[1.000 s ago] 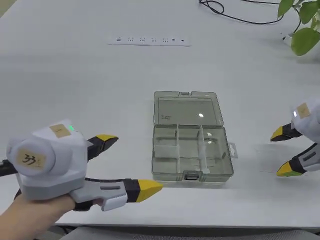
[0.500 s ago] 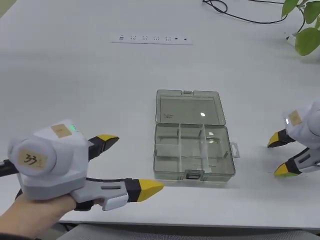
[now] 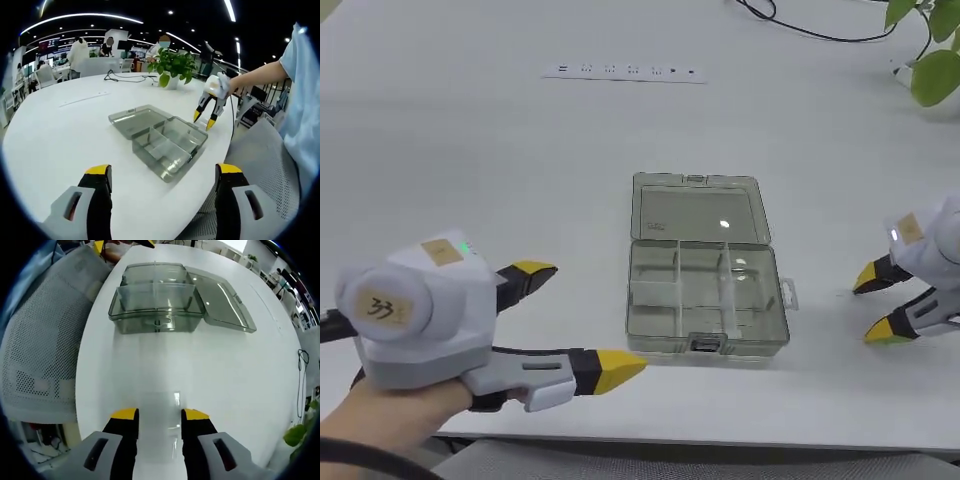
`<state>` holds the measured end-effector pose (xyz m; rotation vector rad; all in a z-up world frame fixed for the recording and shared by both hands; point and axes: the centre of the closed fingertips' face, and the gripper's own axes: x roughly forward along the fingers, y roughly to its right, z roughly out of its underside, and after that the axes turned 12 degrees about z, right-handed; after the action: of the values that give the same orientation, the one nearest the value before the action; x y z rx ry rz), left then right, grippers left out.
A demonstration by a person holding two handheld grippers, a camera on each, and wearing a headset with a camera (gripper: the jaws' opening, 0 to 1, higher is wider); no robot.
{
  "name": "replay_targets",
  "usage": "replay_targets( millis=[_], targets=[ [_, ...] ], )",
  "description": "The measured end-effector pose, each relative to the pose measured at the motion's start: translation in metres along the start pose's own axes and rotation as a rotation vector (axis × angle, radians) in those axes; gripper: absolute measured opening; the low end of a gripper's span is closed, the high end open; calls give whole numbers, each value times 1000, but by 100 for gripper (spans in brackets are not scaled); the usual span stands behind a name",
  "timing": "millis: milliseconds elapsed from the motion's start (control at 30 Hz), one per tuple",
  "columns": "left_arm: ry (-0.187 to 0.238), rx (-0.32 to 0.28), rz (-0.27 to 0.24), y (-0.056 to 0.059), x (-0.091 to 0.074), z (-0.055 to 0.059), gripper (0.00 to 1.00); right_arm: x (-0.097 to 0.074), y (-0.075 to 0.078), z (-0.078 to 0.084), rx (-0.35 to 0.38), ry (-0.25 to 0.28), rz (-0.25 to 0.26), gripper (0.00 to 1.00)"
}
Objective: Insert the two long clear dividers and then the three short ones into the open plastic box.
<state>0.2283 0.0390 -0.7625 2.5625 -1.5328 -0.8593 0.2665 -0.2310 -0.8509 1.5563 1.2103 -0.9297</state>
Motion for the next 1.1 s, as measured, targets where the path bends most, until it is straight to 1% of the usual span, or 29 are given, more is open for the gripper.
replay_targets(
  millis=[233,500,567,600,767,867,933,967,1000,1033,1100],
  targets=[
    [7,-1,0,0,1,-2,85,-1,-3,-2,-7,-5,1,33],
    [10,-1,-4,-1,2,-3,85,-2,-3,-3,27,-6,15,33],
    [8,-2,-1,0,3,-2,85,-1,-1,0,38,-6,18,33],
    [9,-2,-1,0,3,-3,85,0,0,2,40,-6,20,33],
    [17,-15,-1,0,4,-4,85,-1,0,0,41,-8,33,33],
    [22,-30,-4,-1,5,-5,84,-3,2,-1,50,-8,52,33],
    [25,-42,-2,-1,5,-5,84,-1,8,3,72,-16,73,33],
    [24,-43,1,-1,6,-5,84,-1,9,2,75,-8,75,33],
    [24,-43,4,-1,7,-5,84,-2,13,1,91,5,88,33],
    [22,-47,4,-1,8,-5,83,-5,13,-1,105,5,97,33],
    [20,-50,11,1,11,-6,82,-6,14,-3,104,17,105,33]
  ],
)
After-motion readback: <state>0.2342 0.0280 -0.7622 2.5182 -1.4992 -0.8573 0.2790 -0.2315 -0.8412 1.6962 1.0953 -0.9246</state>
